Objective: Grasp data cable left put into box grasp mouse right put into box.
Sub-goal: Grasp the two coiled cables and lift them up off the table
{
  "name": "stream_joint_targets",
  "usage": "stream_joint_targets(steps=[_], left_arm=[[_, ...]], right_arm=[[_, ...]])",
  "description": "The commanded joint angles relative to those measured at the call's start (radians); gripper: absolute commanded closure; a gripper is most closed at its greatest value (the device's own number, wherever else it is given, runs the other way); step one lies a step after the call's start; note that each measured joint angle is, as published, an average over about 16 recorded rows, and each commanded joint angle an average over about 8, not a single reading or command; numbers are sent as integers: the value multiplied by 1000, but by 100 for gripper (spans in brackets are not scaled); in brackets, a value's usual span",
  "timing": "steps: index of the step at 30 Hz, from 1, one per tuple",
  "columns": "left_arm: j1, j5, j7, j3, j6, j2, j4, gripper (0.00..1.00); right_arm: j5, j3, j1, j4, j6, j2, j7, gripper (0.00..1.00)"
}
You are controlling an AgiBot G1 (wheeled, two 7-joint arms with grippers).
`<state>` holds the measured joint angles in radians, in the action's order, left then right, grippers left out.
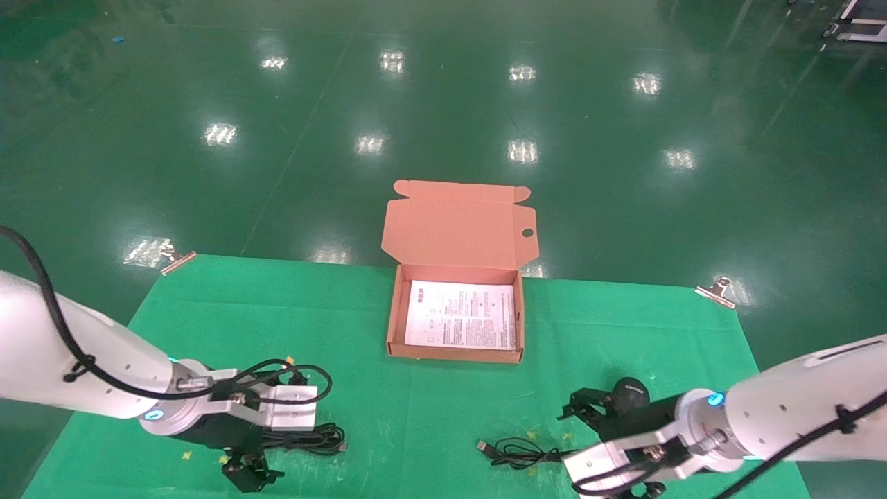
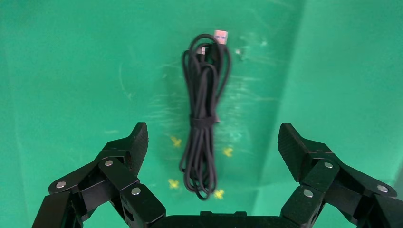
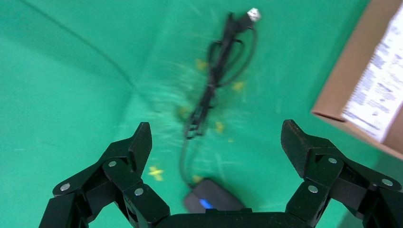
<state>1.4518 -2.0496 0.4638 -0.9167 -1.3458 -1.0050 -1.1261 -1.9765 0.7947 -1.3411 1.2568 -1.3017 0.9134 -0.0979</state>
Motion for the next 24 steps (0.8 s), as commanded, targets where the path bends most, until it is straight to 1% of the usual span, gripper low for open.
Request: stream_joint_targets(steps=[1,3,8,11,16,24], left_arm=[[-7,-1,-15,2,29,-11,46,0],[-8,1,-37,4,54,-24,95,0],[-5,15,-89,11,101,-56,214,0],[-4,23,-117,14,121,-75,280,0],[0,30,-163,14,149,-106,377,0],[7,41,-230,18,188,-142,491,0]], right_arm=[[-15,2,6,-18,17,14,17,0],[-18,2,9,-56,33,32,25,0],[20,-14,-1,-193,45,87,57,0],[39,-19,-13,-276,52,121,53,0],[41,-16,-26,-383,81,166,3,0],[10,2,-37,-506,145,216,-95,0]])
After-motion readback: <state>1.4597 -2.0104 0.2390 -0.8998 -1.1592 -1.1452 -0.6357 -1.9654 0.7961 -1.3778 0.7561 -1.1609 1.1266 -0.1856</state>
